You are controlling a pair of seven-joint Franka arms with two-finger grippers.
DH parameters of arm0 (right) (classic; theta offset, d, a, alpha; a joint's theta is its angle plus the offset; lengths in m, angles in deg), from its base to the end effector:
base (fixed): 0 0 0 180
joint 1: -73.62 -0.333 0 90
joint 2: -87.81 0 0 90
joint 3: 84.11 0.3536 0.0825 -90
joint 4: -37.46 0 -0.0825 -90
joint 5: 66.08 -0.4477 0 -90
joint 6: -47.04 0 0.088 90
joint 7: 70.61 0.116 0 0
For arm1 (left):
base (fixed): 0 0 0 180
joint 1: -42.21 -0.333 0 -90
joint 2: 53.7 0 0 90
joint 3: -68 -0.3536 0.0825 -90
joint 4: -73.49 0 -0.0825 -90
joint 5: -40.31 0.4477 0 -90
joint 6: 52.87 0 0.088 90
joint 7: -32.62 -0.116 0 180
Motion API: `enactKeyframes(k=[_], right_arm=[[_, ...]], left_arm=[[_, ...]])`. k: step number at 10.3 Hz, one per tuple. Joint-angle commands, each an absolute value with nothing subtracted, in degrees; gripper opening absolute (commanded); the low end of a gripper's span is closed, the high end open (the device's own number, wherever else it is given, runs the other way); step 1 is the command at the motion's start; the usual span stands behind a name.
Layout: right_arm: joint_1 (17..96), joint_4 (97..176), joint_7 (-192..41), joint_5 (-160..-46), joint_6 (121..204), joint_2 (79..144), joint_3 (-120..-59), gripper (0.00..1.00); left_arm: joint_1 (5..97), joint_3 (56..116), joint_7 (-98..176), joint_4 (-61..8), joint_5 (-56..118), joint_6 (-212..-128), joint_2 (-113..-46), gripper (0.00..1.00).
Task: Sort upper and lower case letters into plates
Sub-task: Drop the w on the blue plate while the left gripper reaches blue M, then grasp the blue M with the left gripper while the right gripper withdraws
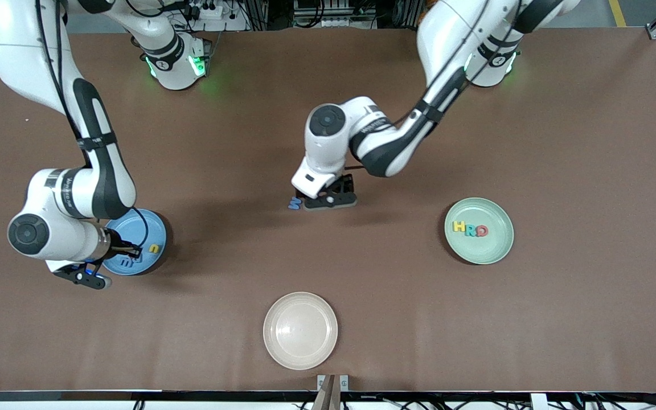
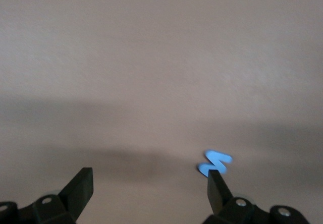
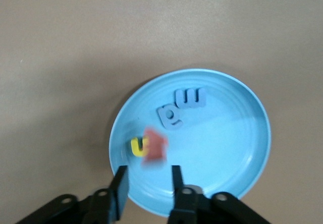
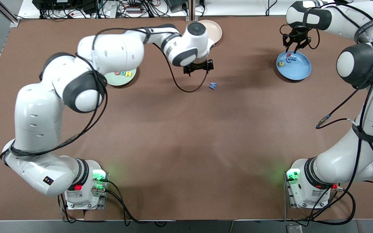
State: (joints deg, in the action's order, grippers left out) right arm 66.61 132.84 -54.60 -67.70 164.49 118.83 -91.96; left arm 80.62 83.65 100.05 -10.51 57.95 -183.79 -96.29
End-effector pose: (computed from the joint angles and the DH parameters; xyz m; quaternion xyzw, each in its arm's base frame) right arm 0.7314 0.0007 0.2691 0.9860 -0.1465 -0.0716 0.0336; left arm 0.5130 -0.6241 0.2440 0.9962 0.0609 0.0538 0.0318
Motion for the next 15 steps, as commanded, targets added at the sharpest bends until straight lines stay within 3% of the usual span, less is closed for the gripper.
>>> enactKeyframes(k=[1, 6, 10, 13, 14, 15], right_arm=[[67.1, 138.3, -57.8, -66.9, 162.9, 111.5, -90.4, 1.0], [70.5, 152.9, -73.2, -67.4, 166.2, 97.5, -86.4, 1.0], [71.6, 165.0, -76.1, -67.3, 176.3, 88.3, -84.4, 1.0], [72.3, 164.3, -75.4, -67.3, 174.8, 85.3, -84.1, 1.0], [73.1, 162.6, -75.4, -67.3, 173.6, 84.7, -84.1, 1.0], [73.5, 158.2, -75.2, -67.3, 168.2, 85.1, -84.3, 1.0]], left_arm=[[84.3, 80.6, 101.7, -8.7, 59.1, -186.9, -98.3, 1.0], [87.9, 80.1, 101.9, -6.3, 59.4, -192.3, -102.2, 1.0], [93.6, 72.1, 97.3, -4.6, 59.6, -194.5, -105.6, 1.0], [92.8, 72.0, 91.3, -4.0, 59.6, -196.7, -107.0, 1.0], [92.8, 71.7, 91.2, -3.9, 59.6, -198.1, -107.7, 0.87], [92.8, 71.8, 91.8, -3.9, 59.6, -199.2, -108.2, 0.86]])
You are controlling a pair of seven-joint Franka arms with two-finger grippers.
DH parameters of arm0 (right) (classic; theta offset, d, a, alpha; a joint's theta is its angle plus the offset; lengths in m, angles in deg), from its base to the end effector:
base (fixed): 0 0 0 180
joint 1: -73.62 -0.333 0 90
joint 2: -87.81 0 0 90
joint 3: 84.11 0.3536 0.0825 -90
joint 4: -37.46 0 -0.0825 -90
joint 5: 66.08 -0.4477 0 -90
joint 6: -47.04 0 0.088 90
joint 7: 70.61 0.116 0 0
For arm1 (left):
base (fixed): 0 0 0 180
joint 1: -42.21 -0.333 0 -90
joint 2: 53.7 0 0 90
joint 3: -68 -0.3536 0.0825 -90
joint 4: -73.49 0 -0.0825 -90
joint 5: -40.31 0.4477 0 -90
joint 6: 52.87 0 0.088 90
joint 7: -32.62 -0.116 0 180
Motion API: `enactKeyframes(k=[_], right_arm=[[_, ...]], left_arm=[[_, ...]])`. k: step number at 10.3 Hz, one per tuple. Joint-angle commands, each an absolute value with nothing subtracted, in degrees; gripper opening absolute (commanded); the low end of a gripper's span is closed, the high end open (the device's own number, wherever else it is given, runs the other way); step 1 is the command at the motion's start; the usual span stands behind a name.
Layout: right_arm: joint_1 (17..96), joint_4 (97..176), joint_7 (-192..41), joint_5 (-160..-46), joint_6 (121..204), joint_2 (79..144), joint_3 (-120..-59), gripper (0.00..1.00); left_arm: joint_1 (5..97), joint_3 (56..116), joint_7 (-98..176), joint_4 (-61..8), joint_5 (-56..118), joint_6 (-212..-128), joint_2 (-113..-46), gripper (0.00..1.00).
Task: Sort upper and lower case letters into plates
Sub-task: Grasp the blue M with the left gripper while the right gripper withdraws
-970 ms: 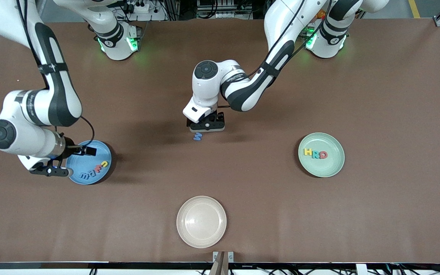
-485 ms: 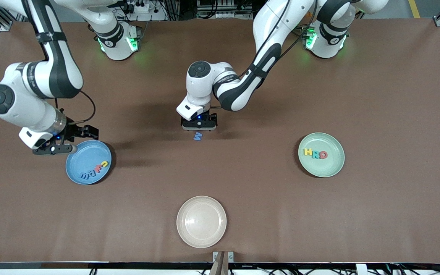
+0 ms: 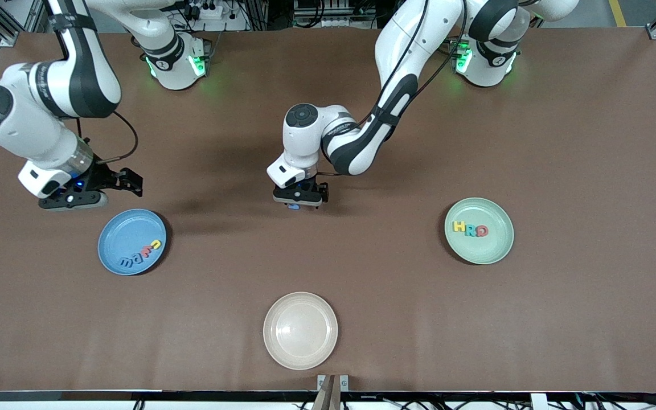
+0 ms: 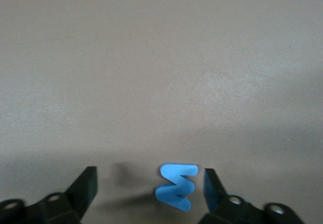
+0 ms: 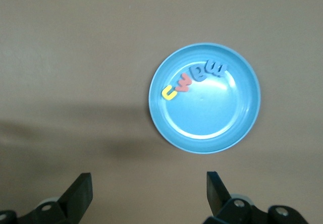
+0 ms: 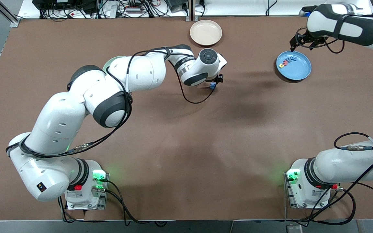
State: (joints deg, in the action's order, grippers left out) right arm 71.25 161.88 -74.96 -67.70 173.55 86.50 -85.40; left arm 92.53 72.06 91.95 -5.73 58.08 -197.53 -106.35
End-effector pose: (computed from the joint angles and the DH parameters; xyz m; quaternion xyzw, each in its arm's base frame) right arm 0.5891 0.0122 0.4024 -0.9987 -0.0393 -0.0300 0.0110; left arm 0.4934 -0.6690 0.1521 0.9891 -0.0557 0.1260 0.0525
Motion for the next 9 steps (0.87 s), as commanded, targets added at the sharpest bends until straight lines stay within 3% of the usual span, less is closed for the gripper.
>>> enactKeyframes(k=[1, 3, 6, 9], right_arm=[[74.1, 153.4, -75.0, -67.3, 162.8, 85.4, -84.4, 1.0], [74.7, 148.1, -74.9, -67.3, 156.6, 85.1, -85.2, 1.0], [74.1, 134.0, -74.9, -67.5, 145.1, 85.7, -85.9, 1.0], [73.4, 127.3, -75.1, -66.8, 140.2, 85.9, -85.6, 1.0]], left_arm=[[92.8, 71.7, 92.3, -3.9, 59.5, -199.2, -108.3, 0.85], [93.2, 71.8, 92.6, -3.9, 59.5, -199.3, -108.5, 0.78], [93.6, 71.8, 92.9, -3.9, 59.4, -199.4, -109.2, 0.7], [94.2, 71.8, 94.9, -3.9, 59.4, -199.5, -109.3, 0.6]])
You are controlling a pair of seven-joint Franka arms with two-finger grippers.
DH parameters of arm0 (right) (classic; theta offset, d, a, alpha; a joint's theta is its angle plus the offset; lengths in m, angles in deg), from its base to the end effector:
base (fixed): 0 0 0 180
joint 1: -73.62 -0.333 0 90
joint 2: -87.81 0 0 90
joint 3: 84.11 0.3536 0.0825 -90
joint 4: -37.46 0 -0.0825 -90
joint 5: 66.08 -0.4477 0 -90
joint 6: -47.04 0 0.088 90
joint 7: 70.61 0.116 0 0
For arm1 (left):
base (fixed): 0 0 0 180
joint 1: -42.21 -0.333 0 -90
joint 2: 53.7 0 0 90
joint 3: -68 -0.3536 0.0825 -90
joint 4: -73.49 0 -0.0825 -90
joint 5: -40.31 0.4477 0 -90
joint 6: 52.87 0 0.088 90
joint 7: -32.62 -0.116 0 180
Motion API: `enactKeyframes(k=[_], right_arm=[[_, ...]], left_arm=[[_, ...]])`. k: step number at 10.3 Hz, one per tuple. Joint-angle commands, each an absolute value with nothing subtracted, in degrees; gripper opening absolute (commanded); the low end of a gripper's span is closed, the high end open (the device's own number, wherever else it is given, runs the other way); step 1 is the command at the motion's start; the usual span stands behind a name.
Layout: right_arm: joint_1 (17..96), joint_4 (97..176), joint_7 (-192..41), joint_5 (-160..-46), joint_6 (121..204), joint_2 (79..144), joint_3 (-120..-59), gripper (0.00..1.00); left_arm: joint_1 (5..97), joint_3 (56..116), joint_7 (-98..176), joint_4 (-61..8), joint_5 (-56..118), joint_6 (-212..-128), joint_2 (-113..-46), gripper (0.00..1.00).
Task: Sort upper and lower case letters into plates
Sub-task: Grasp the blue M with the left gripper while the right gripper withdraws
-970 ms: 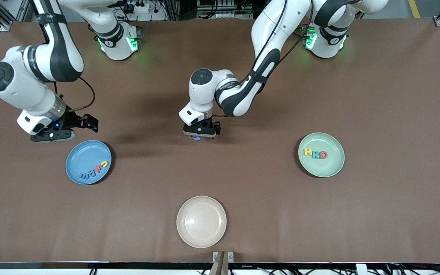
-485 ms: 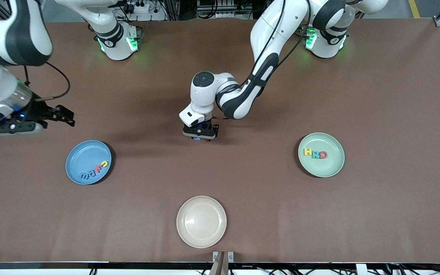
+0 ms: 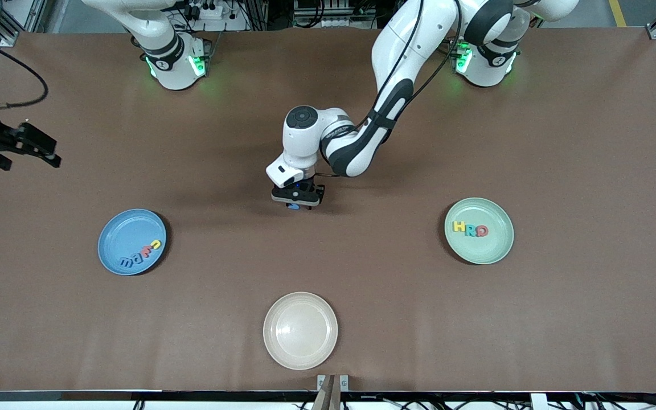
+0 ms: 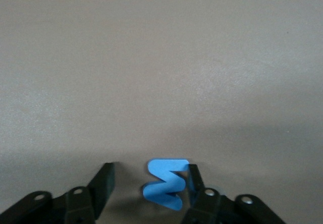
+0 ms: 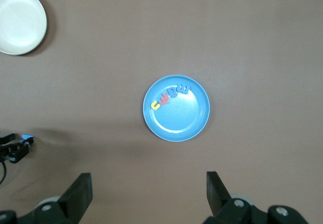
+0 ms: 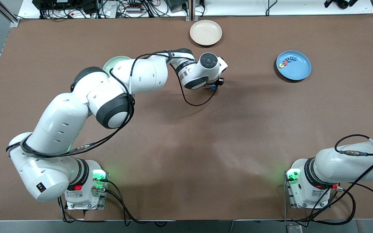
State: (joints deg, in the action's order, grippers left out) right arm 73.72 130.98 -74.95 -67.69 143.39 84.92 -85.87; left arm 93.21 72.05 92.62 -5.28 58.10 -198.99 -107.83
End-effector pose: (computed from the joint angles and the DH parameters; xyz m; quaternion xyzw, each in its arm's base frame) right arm 0.6120 -0.0174 0.6613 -0.9984 -0.0207 -0.0506 0.0121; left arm 0.4848 -0.6753 0.1374 0.9888 -0.0572 0.1251 0.0586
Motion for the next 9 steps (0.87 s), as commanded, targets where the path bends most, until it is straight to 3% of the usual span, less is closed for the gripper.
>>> enactKeyframes(k=[1, 3, 7, 9], right_arm=[[73.2, 125.0, -75.1, -66.8, 138.2, 86.5, -85.6, 1.0], [73.4, 122.3, -75.1, -67.0, 136.3, 87.4, -85.6, 1.0], [73.2, 120.8, -74.5, -66.7, 134.2, 87.4, -85.7, 1.0], [73.7, 120.9, -73.9, -66.8, 132.8, 87.4, -85.7, 1.0]], left_arm=[[94.2, 71.8, 95.0, -3.9, 59.4, -199.5, -109.4, 0.59], [94.2, 71.8, 94.9, -3.9, 59.5, -199.5, -110.2, 0.54], [94.9, 71.8, 96.1, -3.9, 59.6, -199.5, -110.7, 0.54], [94.9, 71.8, 96.9, -3.9, 59.1, -199.5, -110.3, 0.44]])
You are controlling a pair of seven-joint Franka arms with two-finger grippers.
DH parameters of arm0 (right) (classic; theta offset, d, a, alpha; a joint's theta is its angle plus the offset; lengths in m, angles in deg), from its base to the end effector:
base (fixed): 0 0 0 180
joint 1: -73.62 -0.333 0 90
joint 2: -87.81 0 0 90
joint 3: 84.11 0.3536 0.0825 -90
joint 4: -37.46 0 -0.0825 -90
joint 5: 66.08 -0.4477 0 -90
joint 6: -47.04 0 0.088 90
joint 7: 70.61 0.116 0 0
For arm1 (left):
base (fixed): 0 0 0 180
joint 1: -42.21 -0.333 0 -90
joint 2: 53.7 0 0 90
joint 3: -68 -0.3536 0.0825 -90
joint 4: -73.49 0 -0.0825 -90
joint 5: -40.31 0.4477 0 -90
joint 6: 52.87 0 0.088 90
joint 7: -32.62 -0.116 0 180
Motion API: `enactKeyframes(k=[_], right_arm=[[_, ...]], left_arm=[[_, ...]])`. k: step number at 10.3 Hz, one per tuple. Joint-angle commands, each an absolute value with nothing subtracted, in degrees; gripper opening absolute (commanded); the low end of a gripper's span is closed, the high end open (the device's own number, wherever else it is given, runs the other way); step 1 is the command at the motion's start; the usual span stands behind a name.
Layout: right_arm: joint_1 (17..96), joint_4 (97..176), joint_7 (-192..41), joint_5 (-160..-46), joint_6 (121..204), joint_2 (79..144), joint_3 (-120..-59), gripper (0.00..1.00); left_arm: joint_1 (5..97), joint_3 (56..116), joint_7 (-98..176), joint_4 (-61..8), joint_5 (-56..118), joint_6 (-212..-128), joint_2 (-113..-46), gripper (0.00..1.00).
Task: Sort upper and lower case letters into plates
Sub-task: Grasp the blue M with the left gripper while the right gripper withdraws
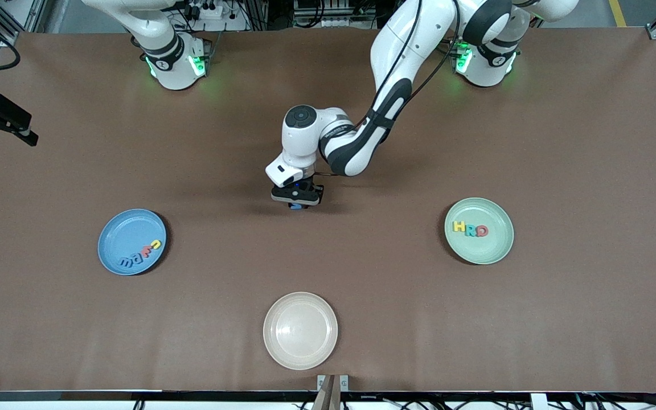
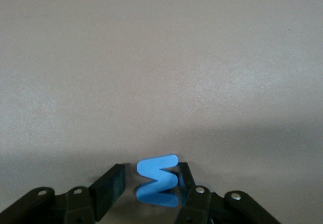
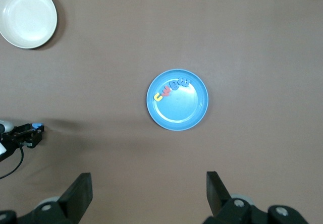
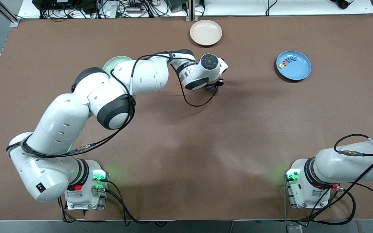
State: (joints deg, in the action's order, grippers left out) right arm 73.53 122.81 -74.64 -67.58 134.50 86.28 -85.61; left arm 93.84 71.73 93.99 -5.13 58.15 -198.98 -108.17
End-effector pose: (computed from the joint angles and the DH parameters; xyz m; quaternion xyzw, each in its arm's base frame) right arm 0.6043 -0.0120 0.7088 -0.9991 -0.0238 -0.0324 0.0119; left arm 0.4801 -0.6782 0.1335 0.9892 -0.0498 0.1249 0.0576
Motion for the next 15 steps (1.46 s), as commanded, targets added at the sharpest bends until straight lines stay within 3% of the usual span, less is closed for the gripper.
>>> enactKeyframes(k=[1, 2, 3, 5, 12, 15], right_arm=[[73.6, 121.0, -73.9, -66.9, 132.6, 87.3, -85.7, 1.0], [73.5, 120.9, -73.4, -66.7, 131.5, 87.3, -85.7, 1.0], [73.4, 120.9, -73.3, -66.8, 131.4, 87.3, -85.7, 1.0], [73.4, 120.9, -73.3, -66.7, 131.4, 87.3, -85.7, 1.0], [73.3, 120.6, -73.2, -66.8, 131.4, 87.2, -85.5, 1.0], [73.2, 120.6, -73.2, -67.2, 131.5, 87.2, -85.5, 1.0]], left_arm=[[94.9, 71.9, 98.2, -3.8, 58.9, -199.5, -110.2, 0.41], [94.9, 71.9, 98.5, -3.8, 58.9, -199.5, -110.2, 0.35], [94.9, 71.9, 98.8, -3.9, 58.9, -199.4, -110.1, 0.2], [94.9, 72.0, 98.7, -3.9, 57.9, -199.0, -109.5, 0.01], [89.4, 74.4, 93.8, -4.6, 53.6, -185.3, -103.1, 0.0], [84.9, 75.2, 84.7, -6.2, 53.3, -175.0, -100.1, 0.0]])
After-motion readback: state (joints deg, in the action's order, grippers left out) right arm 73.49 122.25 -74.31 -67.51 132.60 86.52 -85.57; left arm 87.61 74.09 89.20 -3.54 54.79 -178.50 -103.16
